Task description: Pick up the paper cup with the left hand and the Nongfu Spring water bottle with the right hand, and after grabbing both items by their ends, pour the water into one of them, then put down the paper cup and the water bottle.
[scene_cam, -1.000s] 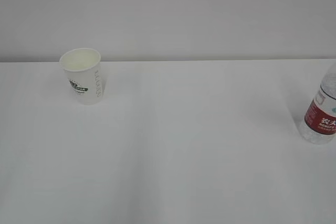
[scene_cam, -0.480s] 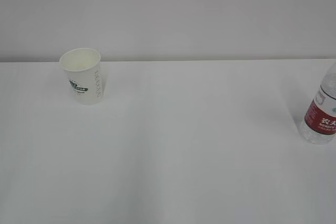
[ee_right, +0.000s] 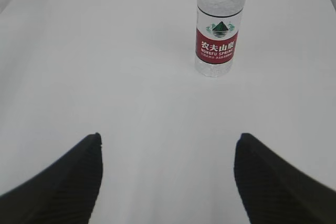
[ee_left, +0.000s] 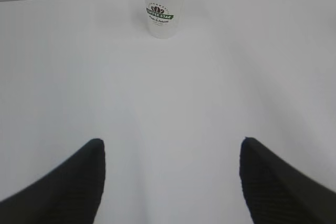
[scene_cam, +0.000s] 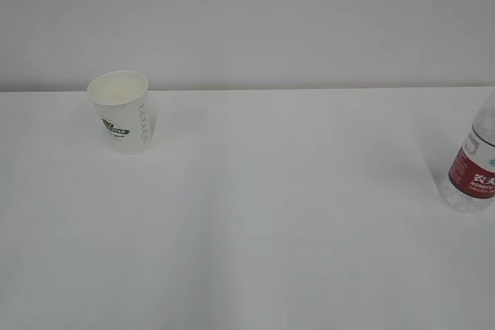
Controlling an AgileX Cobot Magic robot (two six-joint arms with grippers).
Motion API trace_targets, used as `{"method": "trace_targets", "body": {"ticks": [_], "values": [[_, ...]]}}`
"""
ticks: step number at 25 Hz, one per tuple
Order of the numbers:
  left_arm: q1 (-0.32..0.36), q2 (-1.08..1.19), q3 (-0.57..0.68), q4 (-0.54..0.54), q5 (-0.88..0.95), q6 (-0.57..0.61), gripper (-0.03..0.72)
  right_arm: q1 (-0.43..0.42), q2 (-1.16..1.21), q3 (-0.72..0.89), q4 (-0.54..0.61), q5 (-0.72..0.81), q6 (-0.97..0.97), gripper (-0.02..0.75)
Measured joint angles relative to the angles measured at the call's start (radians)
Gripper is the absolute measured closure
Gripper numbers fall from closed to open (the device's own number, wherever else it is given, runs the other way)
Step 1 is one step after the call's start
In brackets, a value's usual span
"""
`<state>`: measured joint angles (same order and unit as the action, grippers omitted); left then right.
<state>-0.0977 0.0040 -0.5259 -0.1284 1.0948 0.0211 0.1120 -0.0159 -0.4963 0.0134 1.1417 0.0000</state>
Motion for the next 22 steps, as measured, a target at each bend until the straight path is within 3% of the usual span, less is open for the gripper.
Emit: {"method": "trace_targets", "body": {"ticks": [22], "values": [[0.0,0.0,0.0,0.0,0.0,0.0,0.109,0.0,0.0,0.0,0.0,0.0,0.0,0.15]]}}
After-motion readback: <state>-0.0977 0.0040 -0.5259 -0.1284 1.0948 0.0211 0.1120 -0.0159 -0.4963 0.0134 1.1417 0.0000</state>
